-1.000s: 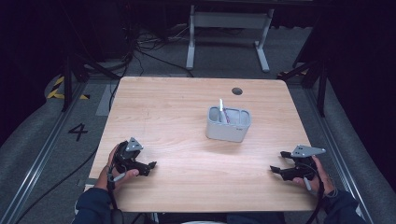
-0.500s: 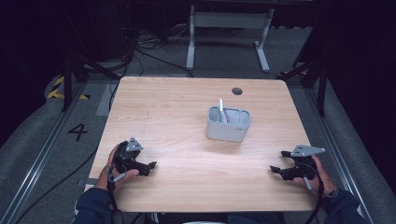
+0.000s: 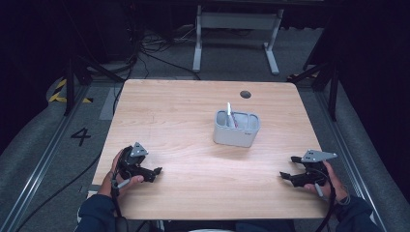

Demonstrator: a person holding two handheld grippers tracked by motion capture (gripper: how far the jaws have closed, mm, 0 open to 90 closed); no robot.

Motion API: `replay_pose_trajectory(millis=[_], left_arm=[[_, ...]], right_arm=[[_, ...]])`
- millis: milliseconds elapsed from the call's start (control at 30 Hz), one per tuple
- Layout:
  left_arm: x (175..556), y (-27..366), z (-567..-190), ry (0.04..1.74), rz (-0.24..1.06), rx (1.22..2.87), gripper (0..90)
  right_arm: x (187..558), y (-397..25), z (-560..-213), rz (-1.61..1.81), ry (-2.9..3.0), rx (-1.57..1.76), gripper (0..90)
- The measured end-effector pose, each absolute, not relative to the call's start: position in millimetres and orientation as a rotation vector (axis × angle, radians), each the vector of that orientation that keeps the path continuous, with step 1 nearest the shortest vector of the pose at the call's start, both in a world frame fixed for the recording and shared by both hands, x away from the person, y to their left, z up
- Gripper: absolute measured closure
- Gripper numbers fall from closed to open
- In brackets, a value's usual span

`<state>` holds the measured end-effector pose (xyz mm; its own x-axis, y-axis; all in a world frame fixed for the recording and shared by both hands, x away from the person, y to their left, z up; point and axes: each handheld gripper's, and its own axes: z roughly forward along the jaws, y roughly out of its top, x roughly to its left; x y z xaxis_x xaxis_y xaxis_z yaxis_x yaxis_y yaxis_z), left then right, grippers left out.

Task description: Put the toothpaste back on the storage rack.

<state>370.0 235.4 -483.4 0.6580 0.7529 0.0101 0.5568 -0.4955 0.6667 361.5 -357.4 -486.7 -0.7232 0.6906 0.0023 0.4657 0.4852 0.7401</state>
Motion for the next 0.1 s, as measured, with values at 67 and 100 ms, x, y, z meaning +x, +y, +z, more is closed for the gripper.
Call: replay_pose_trajectory(millis=[67,100], left_arm=[[370.3,235.8,-482.9,1.003,0.403,2.242,0.2],[370.2,235.8,-482.9,1.004,0.401,2.241,0.2]], right_arm=[[361.6,-357.4,-486.8,1.08,2.439,0.98,16.5],[361.6,-357.4,-486.8,1.08,2.439,0.98,16.6]])
